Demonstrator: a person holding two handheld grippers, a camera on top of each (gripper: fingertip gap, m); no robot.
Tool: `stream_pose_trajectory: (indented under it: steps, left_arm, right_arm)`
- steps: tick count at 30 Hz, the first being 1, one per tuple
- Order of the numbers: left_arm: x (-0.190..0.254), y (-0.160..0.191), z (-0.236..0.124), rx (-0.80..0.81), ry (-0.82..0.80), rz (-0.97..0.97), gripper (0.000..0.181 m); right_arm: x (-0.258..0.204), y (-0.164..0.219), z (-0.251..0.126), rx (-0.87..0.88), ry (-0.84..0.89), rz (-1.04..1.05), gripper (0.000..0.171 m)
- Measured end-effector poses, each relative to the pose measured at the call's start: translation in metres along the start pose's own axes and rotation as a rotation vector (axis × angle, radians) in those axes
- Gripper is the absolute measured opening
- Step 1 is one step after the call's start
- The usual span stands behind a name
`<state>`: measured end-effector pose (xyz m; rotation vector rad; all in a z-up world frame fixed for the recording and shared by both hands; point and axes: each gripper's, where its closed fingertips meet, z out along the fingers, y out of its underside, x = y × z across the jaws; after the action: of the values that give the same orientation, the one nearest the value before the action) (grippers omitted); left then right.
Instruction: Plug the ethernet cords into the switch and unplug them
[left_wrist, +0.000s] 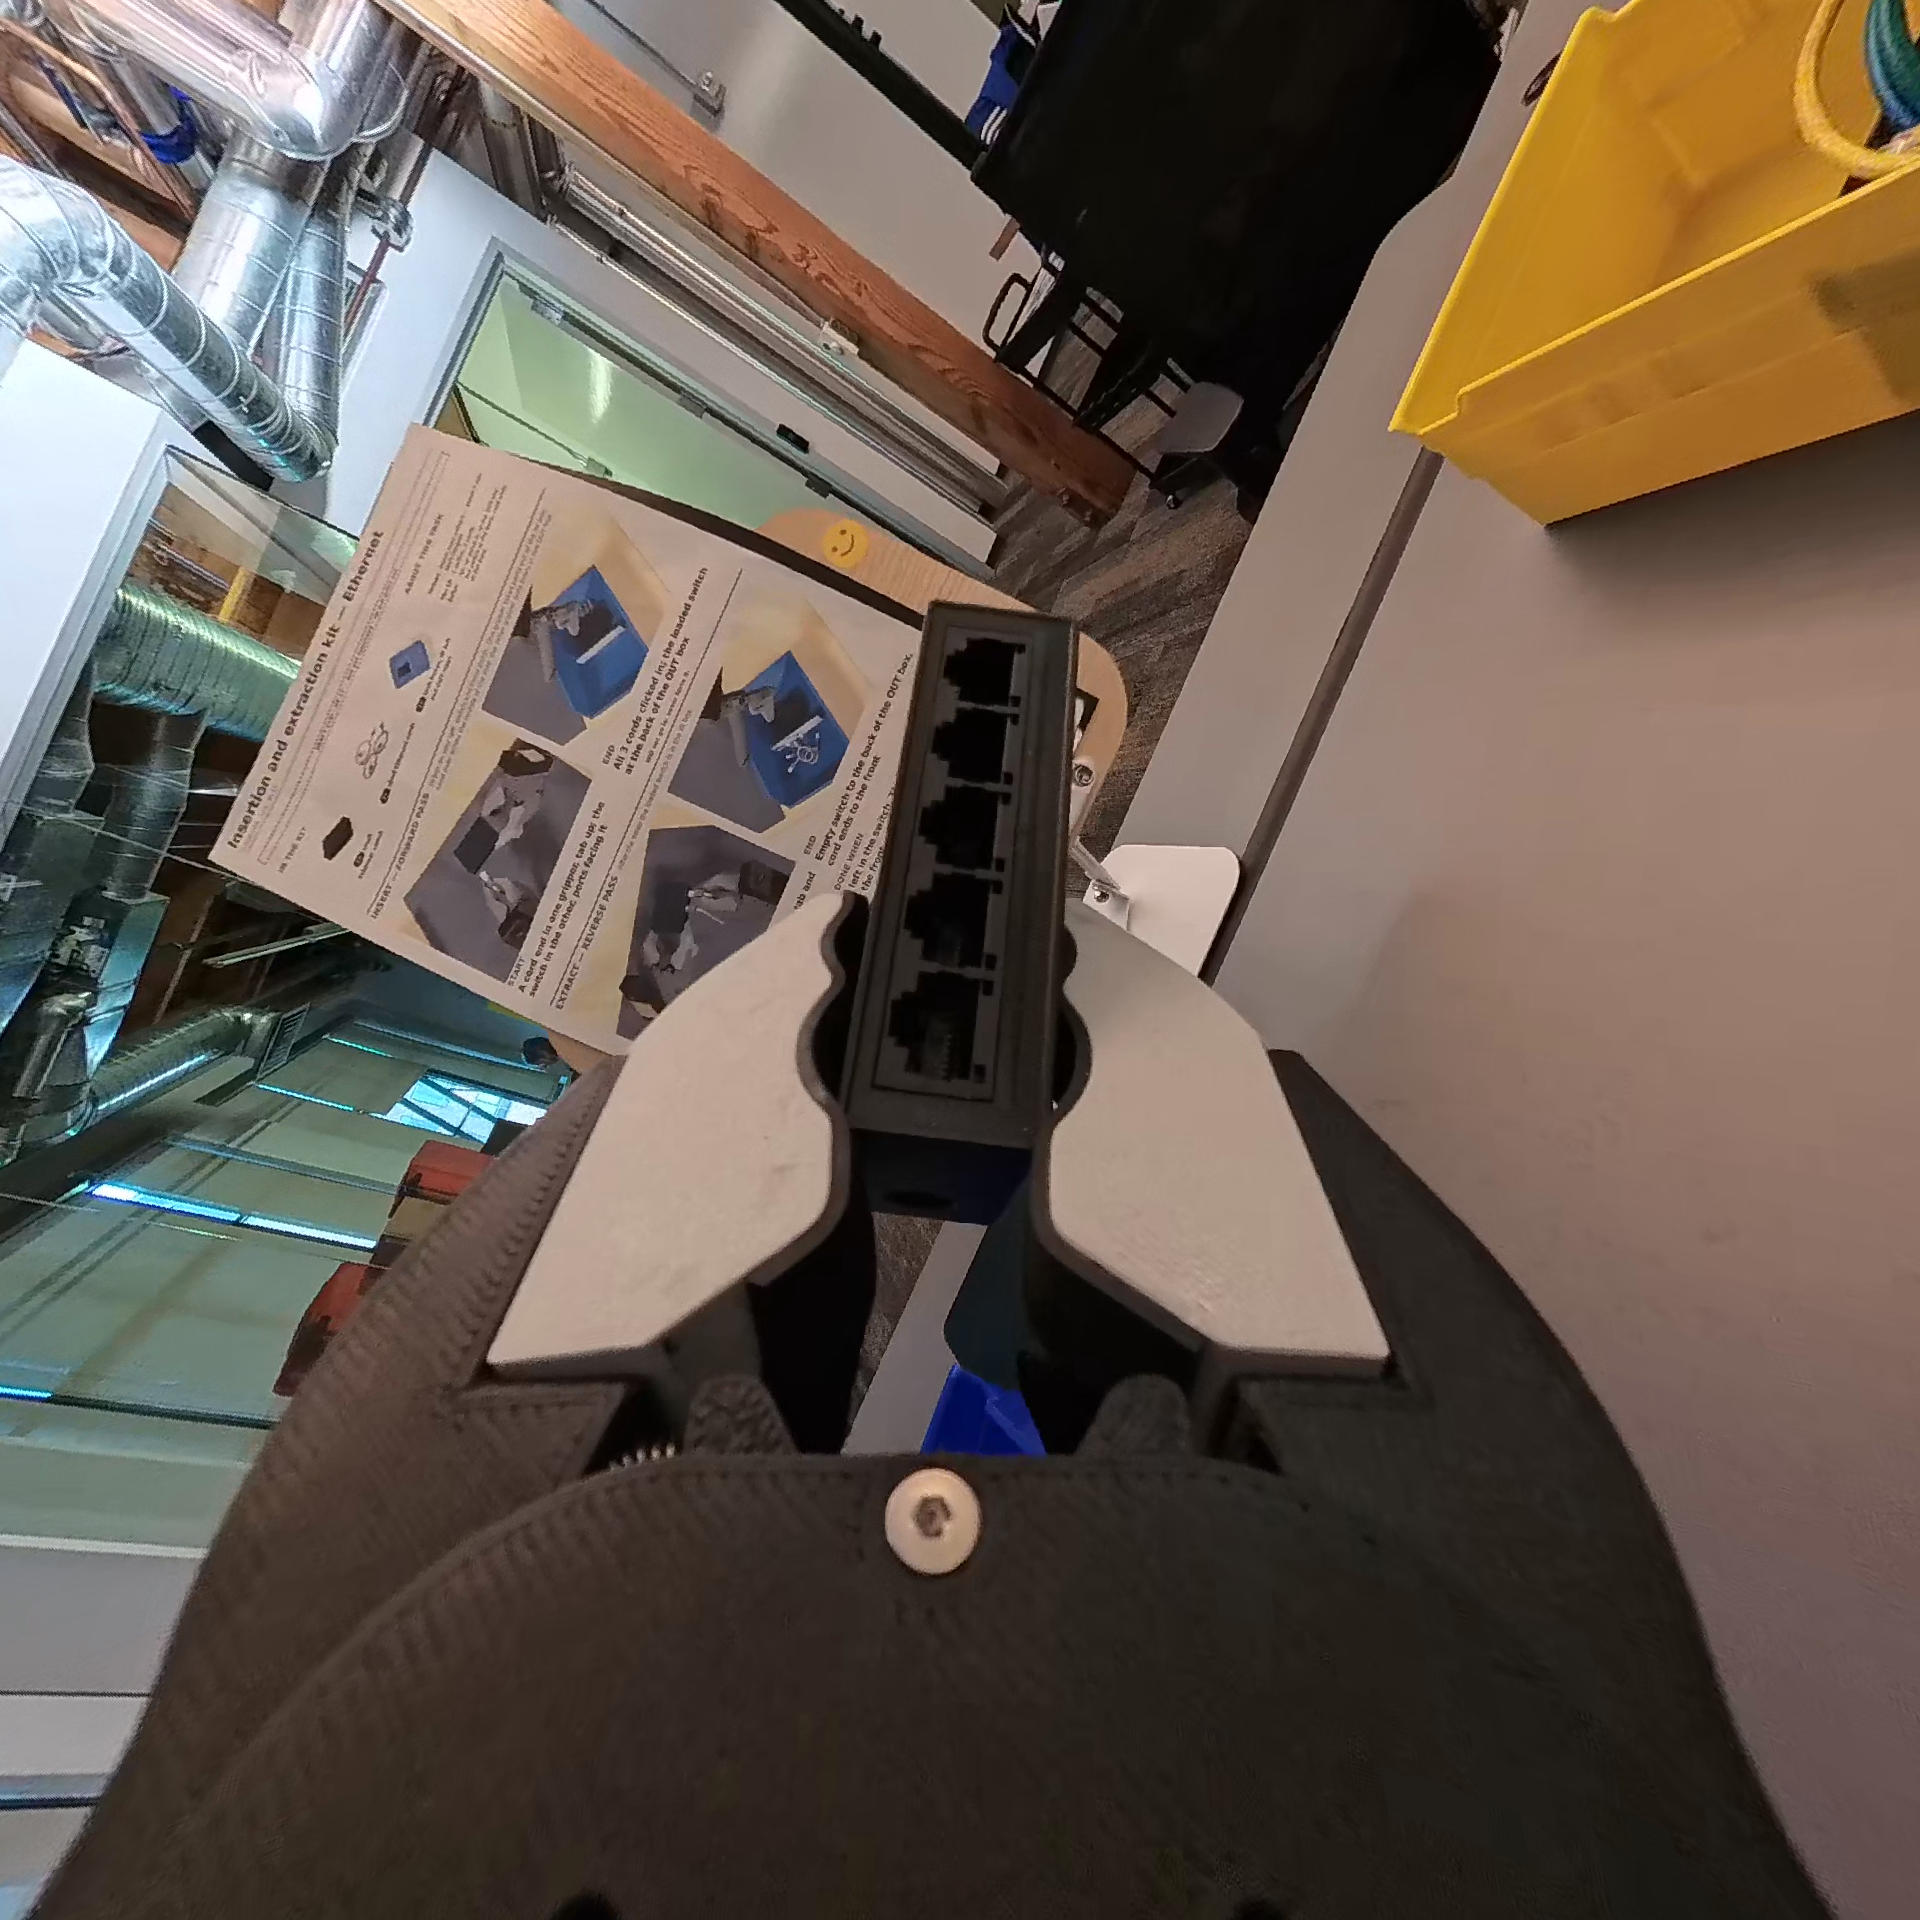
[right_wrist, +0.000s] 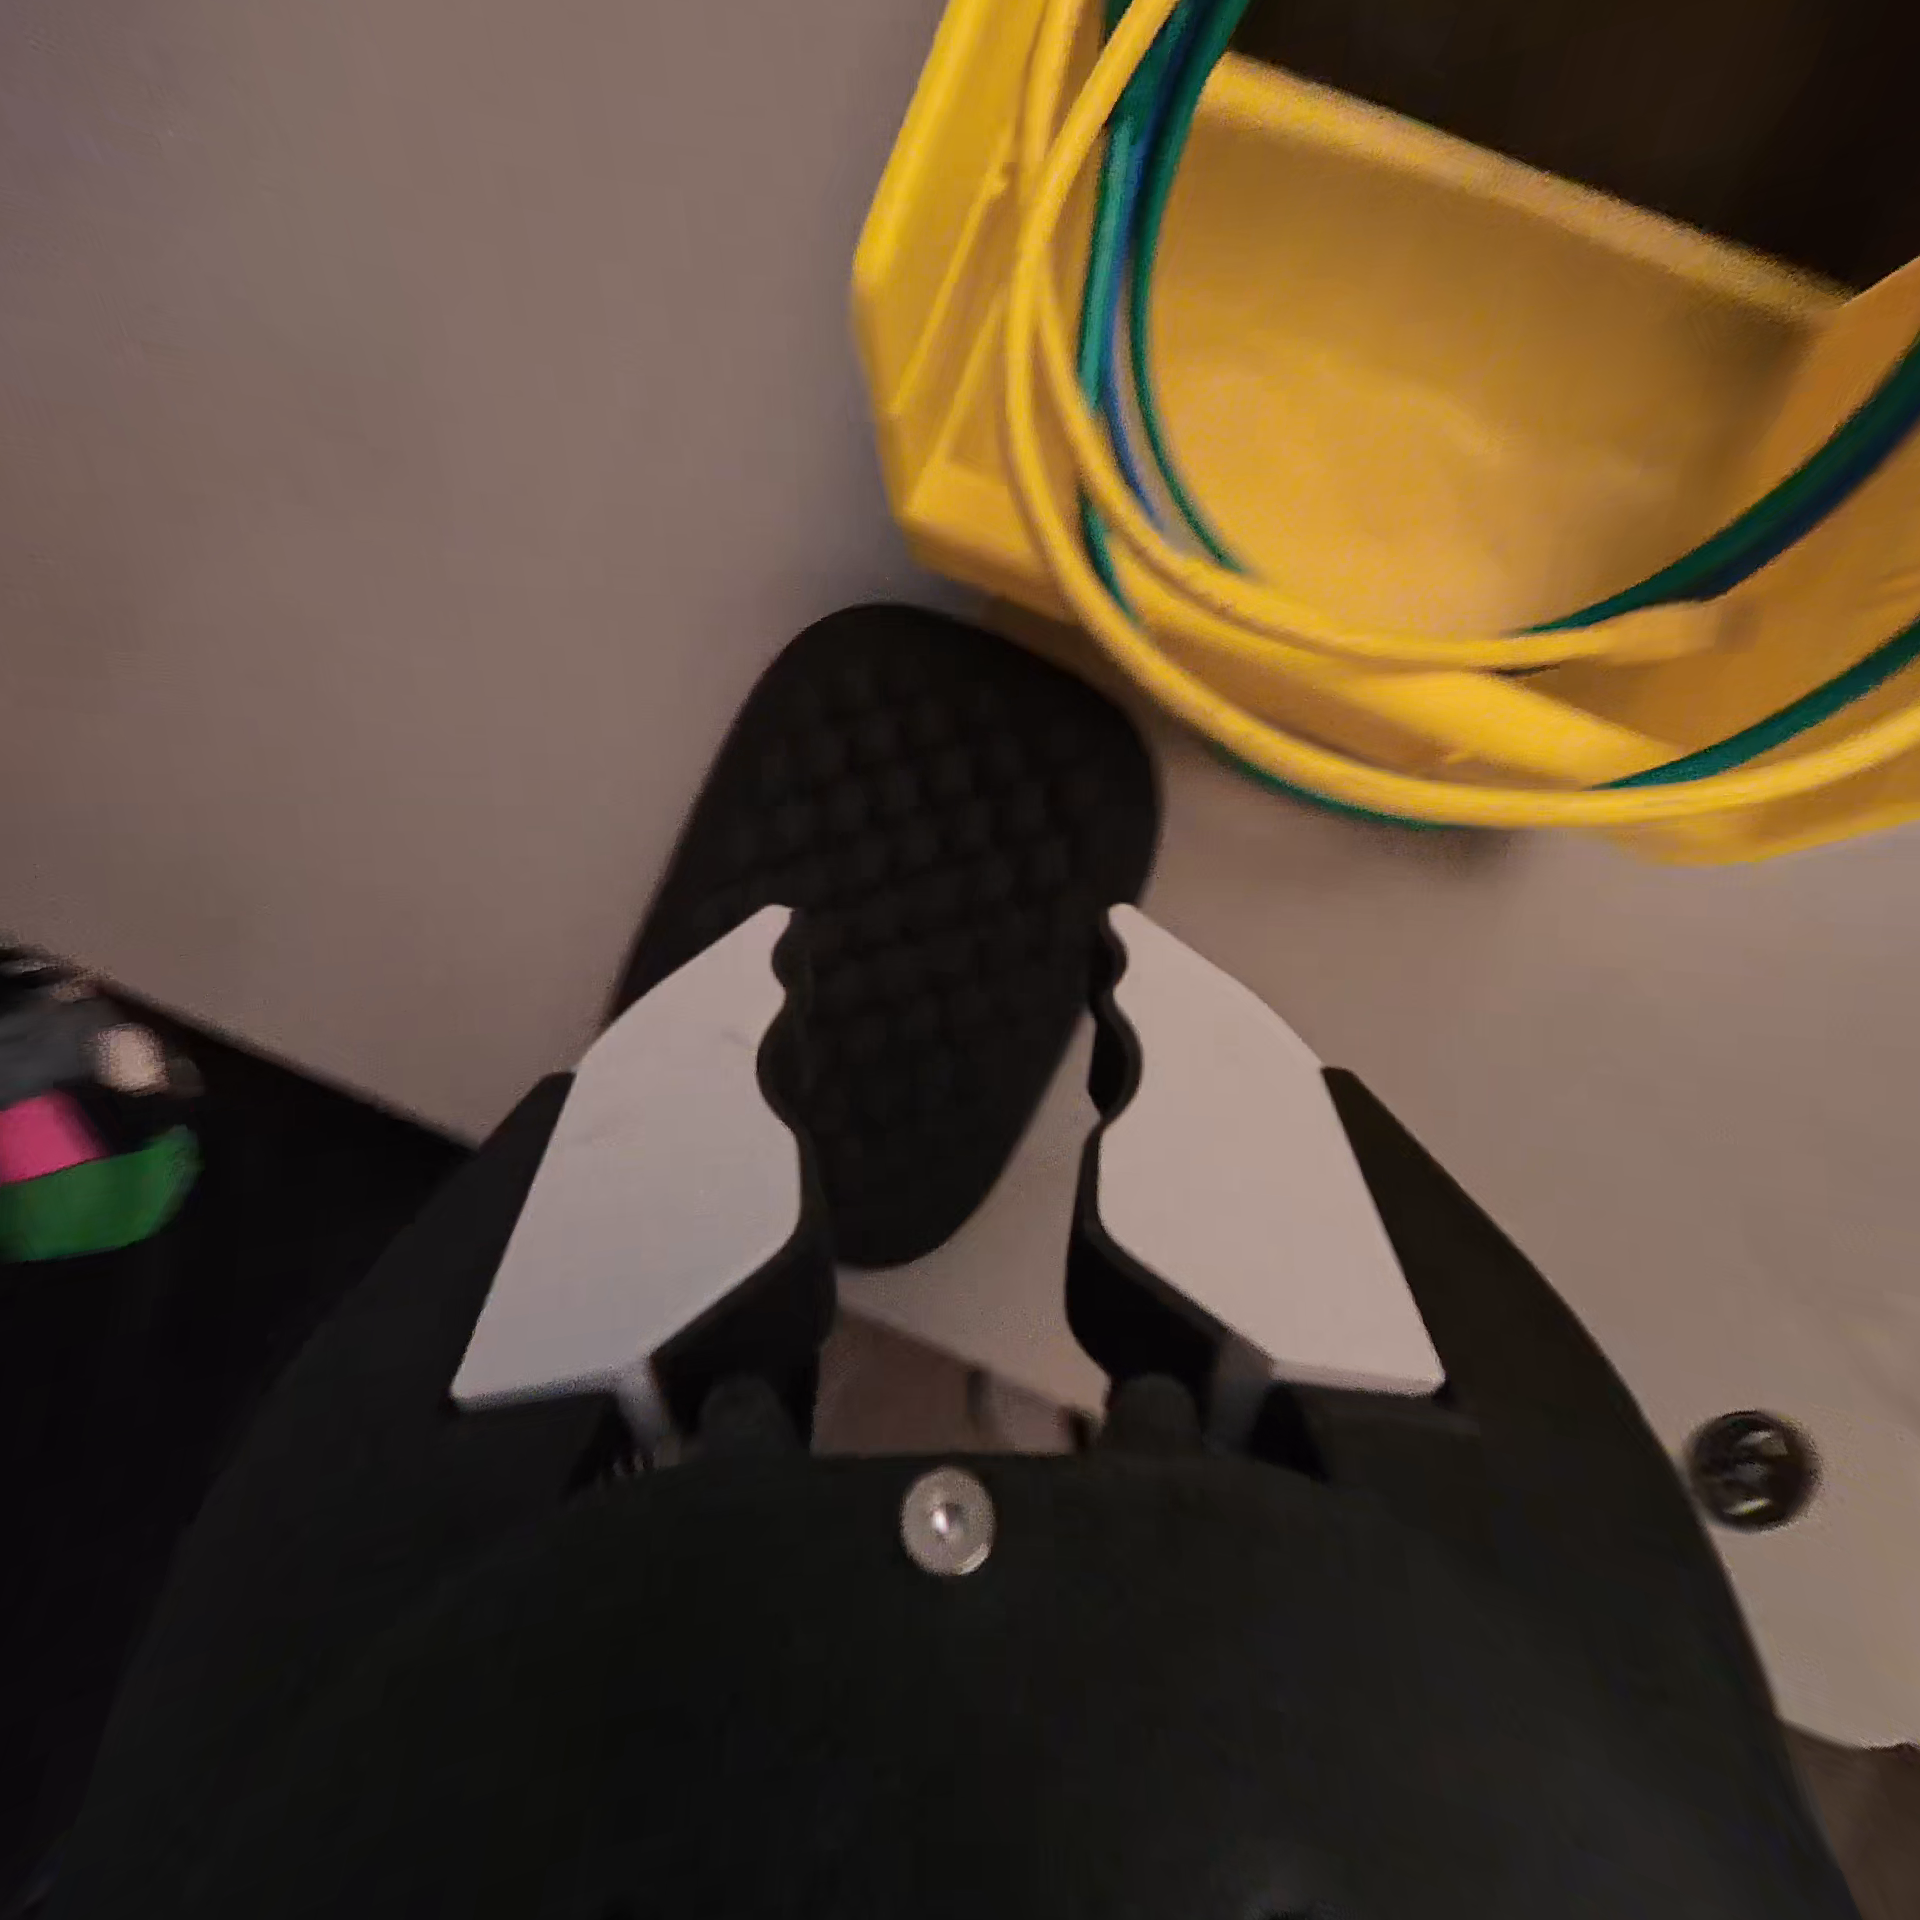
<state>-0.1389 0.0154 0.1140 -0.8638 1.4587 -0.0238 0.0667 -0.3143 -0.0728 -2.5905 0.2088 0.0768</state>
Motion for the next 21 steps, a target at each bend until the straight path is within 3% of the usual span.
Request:
stream_pose_trajectory:
  steps: [3,6,13,14,16,21]
  left_arm:
    - [0.003,-0.002,0.001,0.007,0.009,0.001,0.030]
    - [0.007,-0.003,0.002,0.004,0.019,0.006,0.030]
    - [0.010,-0.004,0.004,0.002,0.025,0.010,0.031]
    - [0.010,-0.004,0.004,0.001,0.025,0.007,0.030]
    - [0.010,-0.002,0.004,-0.004,0.024,0.008,0.031]
    - [0.007,0.001,0.005,-0.007,0.021,0.002,0.031]
  right_arm:
    - [0.033,-0.010,0.001,0.187,0.275,-0.223,0.053]
    - [0.021,-0.022,0.009,0.297,0.352,-0.504,0.053]
    - [0.032,-0.046,0.046,0.253,0.595,-0.771,0.051]
    - [0.037,-0.046,0.054,0.218,0.617,-0.790,0.046]
    - [0.043,-0.049,0.061,0.177,0.647,-0.845,0.019]
    - [0.043,-0.075,0.051,0.147,0.637,-0.862,0.012]
